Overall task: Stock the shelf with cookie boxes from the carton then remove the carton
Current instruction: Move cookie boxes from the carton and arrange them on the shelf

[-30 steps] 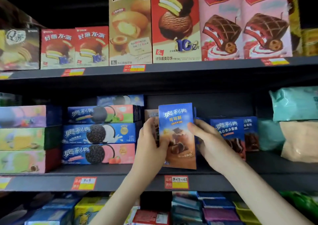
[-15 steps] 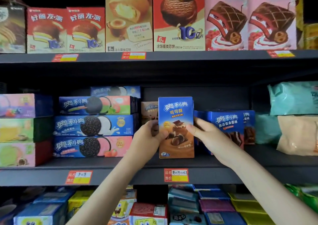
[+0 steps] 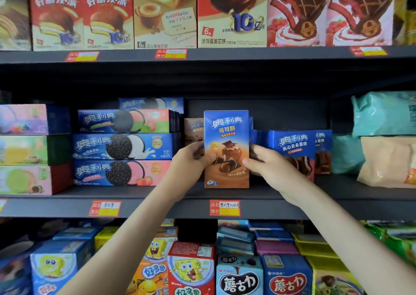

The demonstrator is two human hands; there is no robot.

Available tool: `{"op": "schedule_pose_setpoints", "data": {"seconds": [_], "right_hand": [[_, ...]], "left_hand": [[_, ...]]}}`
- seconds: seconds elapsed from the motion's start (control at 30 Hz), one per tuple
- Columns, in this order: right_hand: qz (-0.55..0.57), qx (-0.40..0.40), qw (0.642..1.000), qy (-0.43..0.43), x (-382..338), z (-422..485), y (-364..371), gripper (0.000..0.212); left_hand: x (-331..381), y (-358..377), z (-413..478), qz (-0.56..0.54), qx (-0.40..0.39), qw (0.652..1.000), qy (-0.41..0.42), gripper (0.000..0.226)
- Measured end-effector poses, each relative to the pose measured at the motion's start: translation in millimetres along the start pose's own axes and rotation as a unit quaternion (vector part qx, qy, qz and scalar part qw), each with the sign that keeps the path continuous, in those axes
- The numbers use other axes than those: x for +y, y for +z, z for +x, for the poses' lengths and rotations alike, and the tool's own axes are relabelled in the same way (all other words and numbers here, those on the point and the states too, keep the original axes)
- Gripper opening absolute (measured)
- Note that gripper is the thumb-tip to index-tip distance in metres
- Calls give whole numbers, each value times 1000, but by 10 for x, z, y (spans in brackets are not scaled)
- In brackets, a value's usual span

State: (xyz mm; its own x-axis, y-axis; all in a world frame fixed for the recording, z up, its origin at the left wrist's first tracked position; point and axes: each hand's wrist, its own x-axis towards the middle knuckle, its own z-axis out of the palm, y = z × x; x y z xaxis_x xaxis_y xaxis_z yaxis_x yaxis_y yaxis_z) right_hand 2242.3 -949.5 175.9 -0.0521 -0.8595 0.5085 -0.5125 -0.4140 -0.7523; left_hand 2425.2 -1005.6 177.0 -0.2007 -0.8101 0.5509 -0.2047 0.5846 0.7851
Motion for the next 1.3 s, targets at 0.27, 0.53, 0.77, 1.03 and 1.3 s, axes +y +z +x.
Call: {"op": "schedule_pose_setpoints", "data": {"seconds": [0.27, 0.53, 0.77, 1.03, 1.3], "right_hand": [[-73, 35, 997, -10, 38, 86, 30, 45], [-245, 76, 961, -100, -16, -126, 93, 64], [-272, 347, 880, -174, 106, -244, -276, 55], [-262, 246, 933, -9, 306, -170, -495, 109], [-158, 170, 972, 34, 305, -79, -575, 122]], "left_hand": [[16, 10, 28, 22, -3, 999, -35, 47], [-23, 6, 74, 115, -3, 992, -49, 49], [-19, 51, 86, 169, 38, 984, -46, 56], [34, 196, 139, 203, 30, 977, -61, 47], [236, 542, -105, 335, 193, 895, 222, 73]]}}
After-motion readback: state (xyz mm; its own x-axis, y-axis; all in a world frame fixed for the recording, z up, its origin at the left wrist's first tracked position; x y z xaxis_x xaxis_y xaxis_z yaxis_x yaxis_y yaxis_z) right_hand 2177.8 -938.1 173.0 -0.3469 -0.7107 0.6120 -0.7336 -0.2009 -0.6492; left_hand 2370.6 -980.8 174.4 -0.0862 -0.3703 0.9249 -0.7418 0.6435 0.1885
